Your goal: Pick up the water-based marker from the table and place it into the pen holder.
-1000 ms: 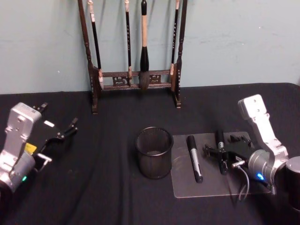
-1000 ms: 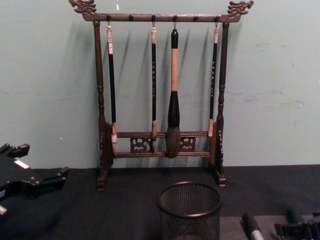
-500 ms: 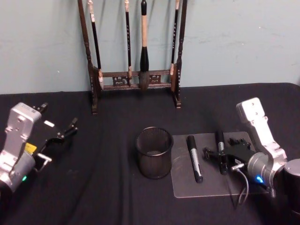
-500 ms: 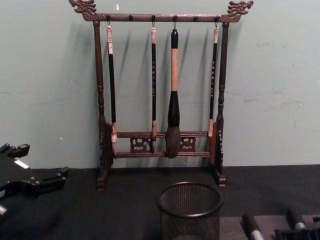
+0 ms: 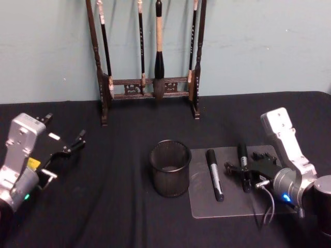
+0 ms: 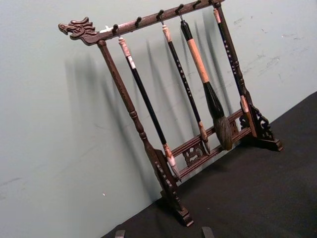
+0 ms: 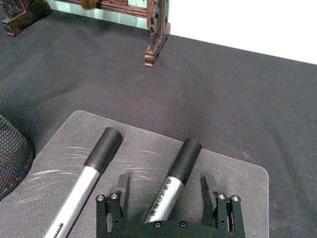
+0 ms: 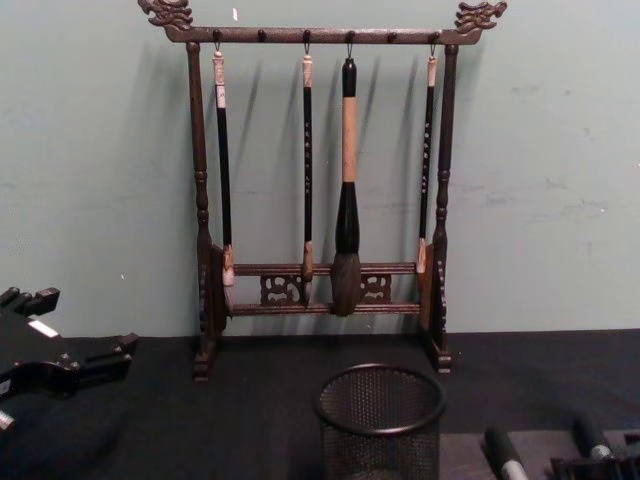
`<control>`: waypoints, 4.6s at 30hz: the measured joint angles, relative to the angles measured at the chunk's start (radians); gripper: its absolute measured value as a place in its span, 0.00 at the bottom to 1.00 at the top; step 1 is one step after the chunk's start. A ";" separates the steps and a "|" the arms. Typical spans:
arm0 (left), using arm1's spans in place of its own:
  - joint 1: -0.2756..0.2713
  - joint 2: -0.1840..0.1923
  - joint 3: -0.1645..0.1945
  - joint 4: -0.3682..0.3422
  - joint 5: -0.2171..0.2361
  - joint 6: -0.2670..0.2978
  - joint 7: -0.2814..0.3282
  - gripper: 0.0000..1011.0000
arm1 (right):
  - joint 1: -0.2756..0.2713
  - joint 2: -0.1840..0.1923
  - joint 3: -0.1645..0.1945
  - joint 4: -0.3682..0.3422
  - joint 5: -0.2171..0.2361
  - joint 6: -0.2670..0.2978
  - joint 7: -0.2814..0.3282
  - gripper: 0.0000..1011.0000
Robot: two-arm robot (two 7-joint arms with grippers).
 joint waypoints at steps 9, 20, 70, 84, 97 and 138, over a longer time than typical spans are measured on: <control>0.000 0.000 0.000 0.000 0.000 0.000 0.000 0.99 | 0.001 0.001 -0.001 0.000 0.003 0.001 -0.001 0.52; 0.000 0.000 0.000 0.000 0.000 0.000 0.000 0.99 | 0.001 0.001 -0.001 0.000 0.004 0.001 -0.001 0.20; 0.000 0.000 0.000 0.000 0.000 0.000 0.000 0.99 | 0.129 -0.104 -0.149 0.065 0.194 -0.555 0.311 0.20; 0.000 0.000 0.000 0.000 0.000 0.000 0.000 0.99 | 0.135 -0.112 -0.190 0.119 0.183 -0.540 0.303 0.20; 0.000 0.000 0.000 0.000 0.000 0.000 0.000 0.99 | 0.130 -0.113 -0.200 0.140 0.170 -0.533 0.295 0.20; 0.000 0.000 0.000 0.000 0.000 0.000 0.000 0.99 | 0.128 -0.115 -0.201 0.142 0.162 -0.536 0.290 0.88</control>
